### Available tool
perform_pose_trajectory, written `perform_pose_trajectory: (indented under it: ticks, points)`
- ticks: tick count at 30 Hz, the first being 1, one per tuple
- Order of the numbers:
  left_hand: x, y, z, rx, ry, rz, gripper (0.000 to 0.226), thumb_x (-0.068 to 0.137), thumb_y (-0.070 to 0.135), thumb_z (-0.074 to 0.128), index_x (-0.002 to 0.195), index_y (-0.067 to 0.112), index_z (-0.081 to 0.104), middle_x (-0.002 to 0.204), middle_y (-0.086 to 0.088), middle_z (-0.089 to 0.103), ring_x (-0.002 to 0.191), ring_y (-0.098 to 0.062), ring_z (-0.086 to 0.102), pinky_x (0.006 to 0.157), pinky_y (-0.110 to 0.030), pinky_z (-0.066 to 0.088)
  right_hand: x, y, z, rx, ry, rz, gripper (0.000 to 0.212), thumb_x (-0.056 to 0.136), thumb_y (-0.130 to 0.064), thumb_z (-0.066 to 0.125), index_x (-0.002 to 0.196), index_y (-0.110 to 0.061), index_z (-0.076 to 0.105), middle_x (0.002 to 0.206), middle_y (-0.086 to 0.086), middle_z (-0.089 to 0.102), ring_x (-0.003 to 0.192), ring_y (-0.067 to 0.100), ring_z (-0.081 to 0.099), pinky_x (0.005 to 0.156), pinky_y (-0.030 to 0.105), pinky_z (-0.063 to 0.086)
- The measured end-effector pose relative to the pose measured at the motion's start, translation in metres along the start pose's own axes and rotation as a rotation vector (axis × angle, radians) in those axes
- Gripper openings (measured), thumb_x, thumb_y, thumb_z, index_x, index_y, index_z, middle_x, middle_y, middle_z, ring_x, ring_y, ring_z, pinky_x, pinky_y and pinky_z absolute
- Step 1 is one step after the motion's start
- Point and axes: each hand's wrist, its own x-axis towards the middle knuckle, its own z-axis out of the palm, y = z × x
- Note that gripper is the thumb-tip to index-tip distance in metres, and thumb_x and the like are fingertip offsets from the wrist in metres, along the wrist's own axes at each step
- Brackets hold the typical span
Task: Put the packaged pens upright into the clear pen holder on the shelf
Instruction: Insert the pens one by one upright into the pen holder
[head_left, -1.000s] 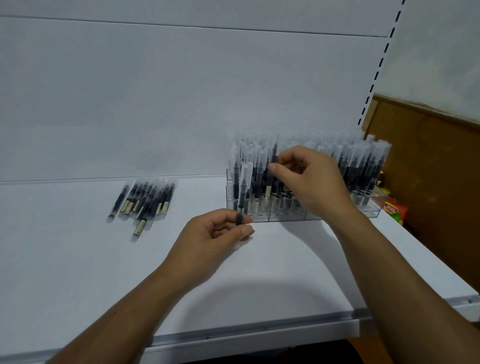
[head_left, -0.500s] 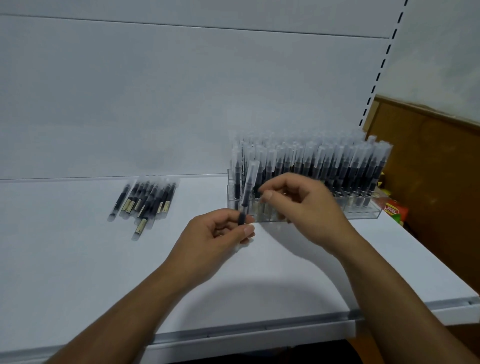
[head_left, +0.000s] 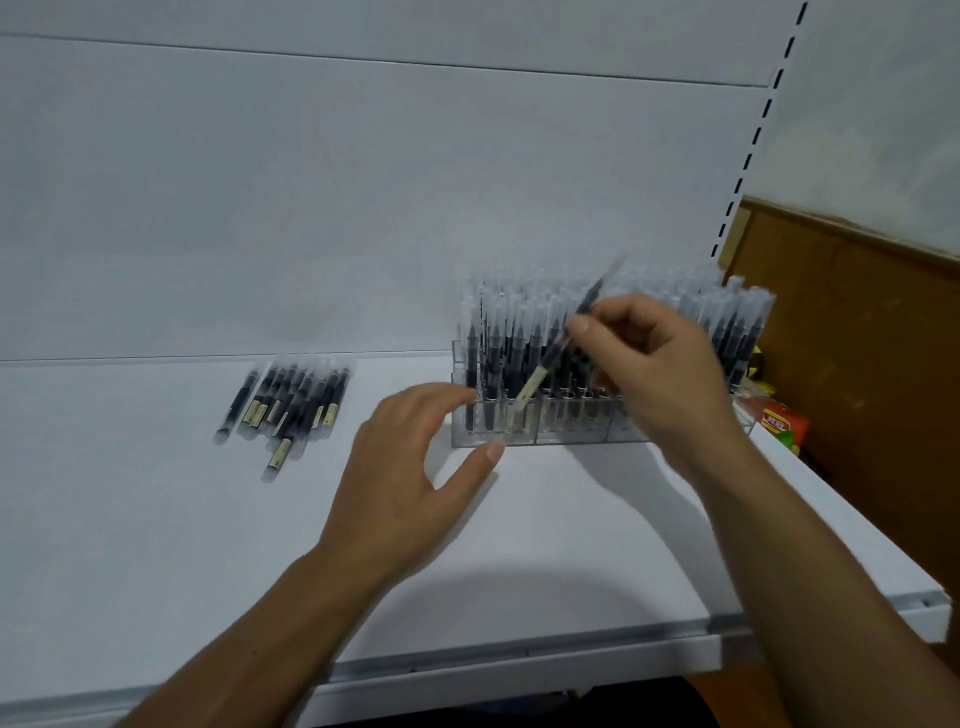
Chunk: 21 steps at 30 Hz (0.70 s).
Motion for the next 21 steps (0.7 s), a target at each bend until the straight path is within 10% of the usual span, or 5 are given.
perform_pose_trajectory:
  ticks: [5,21]
  points:
    - [0.001,-0.006,0.004,0.186,-0.079,-0.041,0.072,0.084,0.069,0.039,0.147,0.035,0.032,0.154,0.020,0.026,0.142,0.000,0.015,0.110,-0.020,0.005,0.019,0.010,-0.011,-0.196,0.105,-0.052,0.005,0.088,-0.029,0.069,0.084,-0.027,0.067,0.081,-0.003,0.069,0.072,0.013,0.064,0.067,0.028,0.057]
    - [-0.001,-0.005,0.006,0.180,-0.067,-0.038,0.071,0.087,0.062,0.050,0.149,0.036,0.027,0.154,0.021,0.026,0.140,-0.001,0.023,0.109,-0.019,0.010,0.021,0.036,0.005,-0.558,-0.101,0.023,0.016,0.087,-0.035,0.070,0.080,-0.024,0.061,0.070,-0.010,0.062,0.061,0.005,0.055,0.058,0.023,0.045]
